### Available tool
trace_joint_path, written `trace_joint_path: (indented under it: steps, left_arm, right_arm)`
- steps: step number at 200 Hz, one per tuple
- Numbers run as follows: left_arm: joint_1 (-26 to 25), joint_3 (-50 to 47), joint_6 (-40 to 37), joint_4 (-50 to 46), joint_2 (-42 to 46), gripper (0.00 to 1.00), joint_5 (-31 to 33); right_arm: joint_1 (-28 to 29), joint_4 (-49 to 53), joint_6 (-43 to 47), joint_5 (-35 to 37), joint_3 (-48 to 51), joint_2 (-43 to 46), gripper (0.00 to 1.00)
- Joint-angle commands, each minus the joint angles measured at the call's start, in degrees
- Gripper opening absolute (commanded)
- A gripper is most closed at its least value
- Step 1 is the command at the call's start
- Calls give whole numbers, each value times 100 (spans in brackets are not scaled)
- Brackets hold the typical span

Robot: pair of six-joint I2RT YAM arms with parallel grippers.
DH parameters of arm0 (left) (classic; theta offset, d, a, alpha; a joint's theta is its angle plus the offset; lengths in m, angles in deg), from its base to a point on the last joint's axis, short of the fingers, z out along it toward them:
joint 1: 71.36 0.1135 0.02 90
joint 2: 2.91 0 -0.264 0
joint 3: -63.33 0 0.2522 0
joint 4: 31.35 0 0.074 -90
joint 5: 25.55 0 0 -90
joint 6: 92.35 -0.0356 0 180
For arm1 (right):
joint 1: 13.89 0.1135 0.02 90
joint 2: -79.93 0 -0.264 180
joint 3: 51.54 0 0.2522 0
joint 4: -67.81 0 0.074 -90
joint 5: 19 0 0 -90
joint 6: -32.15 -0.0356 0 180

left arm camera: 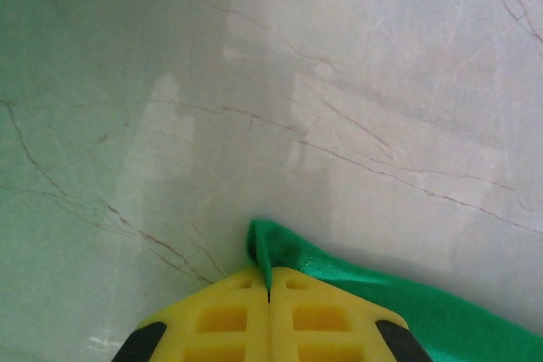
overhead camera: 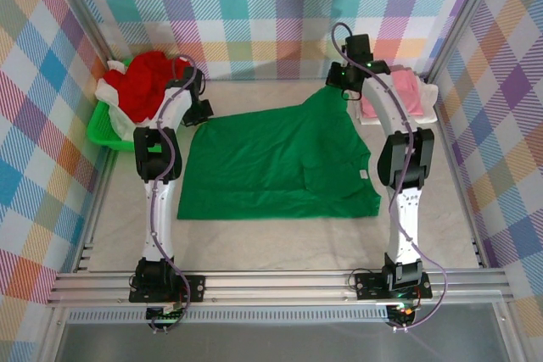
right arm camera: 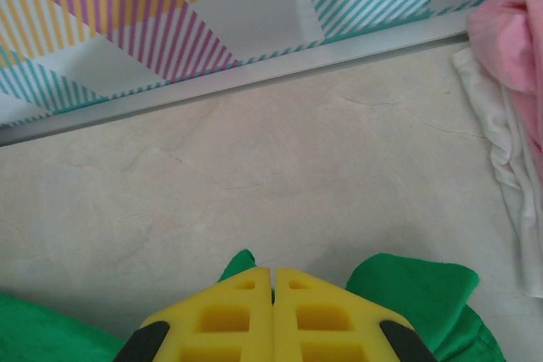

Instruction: Fold and stack the t-shirts

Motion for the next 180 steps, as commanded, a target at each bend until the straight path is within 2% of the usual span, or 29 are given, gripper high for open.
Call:
trace_joint_path:
  steps: [1,49,111,141,154,180]
  left_arm:
    - [15,-453,-12,175,571,0,-74]
    - [12,-747,-103,348,1110,0,221]
    - [-36,-587,-337,786,1040,0,307]
    - [-38,-461,-362,716,1020,0,499]
    - [-40,-726,-348,827,1203,0,570]
    - [-50,-1990,-292,1492,1907,0,755]
  right_arm:
    - [-72,-371,-60,42,295,511,0]
    - [-129,-508,-12,100,605,742,0]
    - [-113,-813,142,-367,540,407,0]
    - [-79,-583,182,-437,158,132,0]
    - [-59,-603,115,-279,307,260,0]
    - [-3,-855,-82,-107,1064,831,0]
